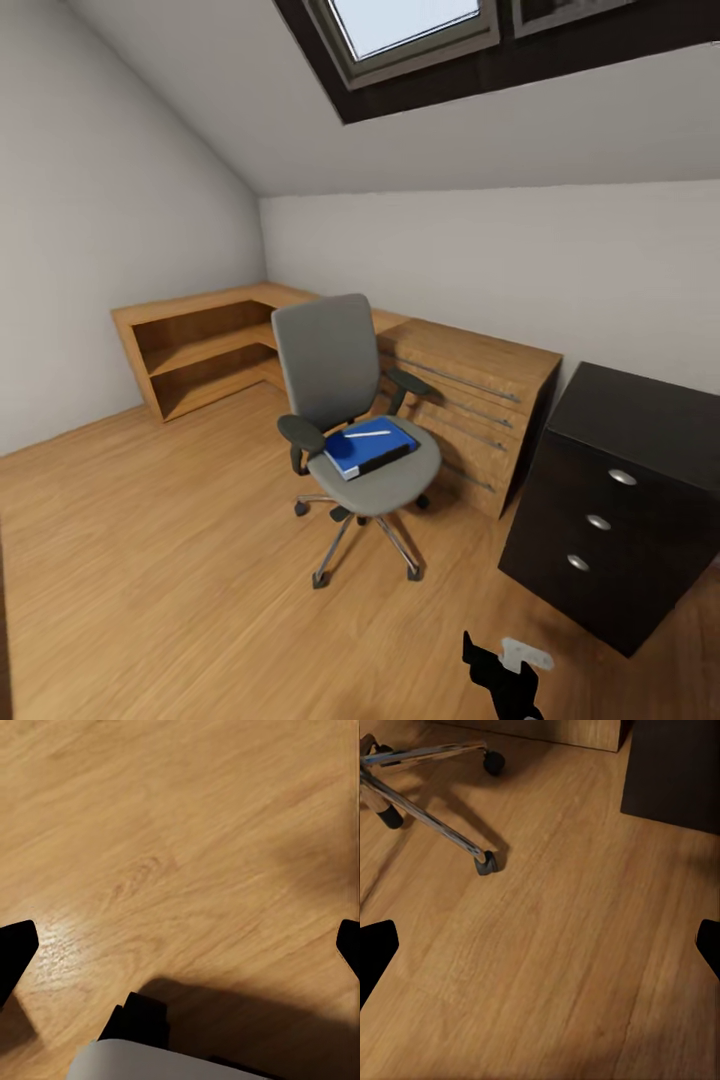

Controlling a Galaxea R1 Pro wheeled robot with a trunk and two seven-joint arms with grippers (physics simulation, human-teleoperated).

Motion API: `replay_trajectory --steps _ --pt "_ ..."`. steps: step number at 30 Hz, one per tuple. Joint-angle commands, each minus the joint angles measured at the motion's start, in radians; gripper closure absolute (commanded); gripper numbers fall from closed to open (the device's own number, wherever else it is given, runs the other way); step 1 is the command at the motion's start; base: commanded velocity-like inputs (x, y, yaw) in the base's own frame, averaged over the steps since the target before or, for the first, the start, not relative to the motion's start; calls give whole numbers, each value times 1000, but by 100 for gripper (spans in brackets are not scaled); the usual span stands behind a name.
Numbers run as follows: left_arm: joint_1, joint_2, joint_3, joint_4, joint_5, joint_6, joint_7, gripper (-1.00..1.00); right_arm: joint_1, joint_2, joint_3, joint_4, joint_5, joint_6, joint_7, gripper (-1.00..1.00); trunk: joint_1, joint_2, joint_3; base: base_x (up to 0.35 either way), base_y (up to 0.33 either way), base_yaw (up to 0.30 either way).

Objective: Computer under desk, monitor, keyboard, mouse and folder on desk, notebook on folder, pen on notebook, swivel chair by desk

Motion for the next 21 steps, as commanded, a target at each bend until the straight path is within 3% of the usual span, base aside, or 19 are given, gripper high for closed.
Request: replay_trajectory --steps 1,9,15,17,18,20,21 --pt "0 -1 -1 4 10 -15 2 -100 -1 1 7 1 -5 -3 -2 -100 -4 7 3 0 0 -176" --pt "0 -8 -6 27 9 -59 1 -100 -1 6 10 6 -1 -4 -2 -100 -35 63 38 0 0 -163" --pt "0 -9 -66 36 6 -60 -1 -100 -1 14 11 8 23 -12 -1 -100 -58 105 64 0 0 -133" --pt "0 -9 -69 37 6 -60 -1 -100 -1 18 11 8 45 -16 -1 -100 -65 119 73 0 0 -128" --pt "0 -9 -71 38 6 -61 -1 -100 -1 23 11 9 75 -25 -2 -100 -69 126 77 0 0 -130" --pt "0 -10 -74 39 8 -63 0 -100 -1 43 9 12 180 -69 -2 -100 -77 140 86 0 0 -156" --pt "0 -11 -74 39 8 -63 1 -100 -1 45 9 12 191 -73 -2 -100 -81 147 90 0 0 -191"
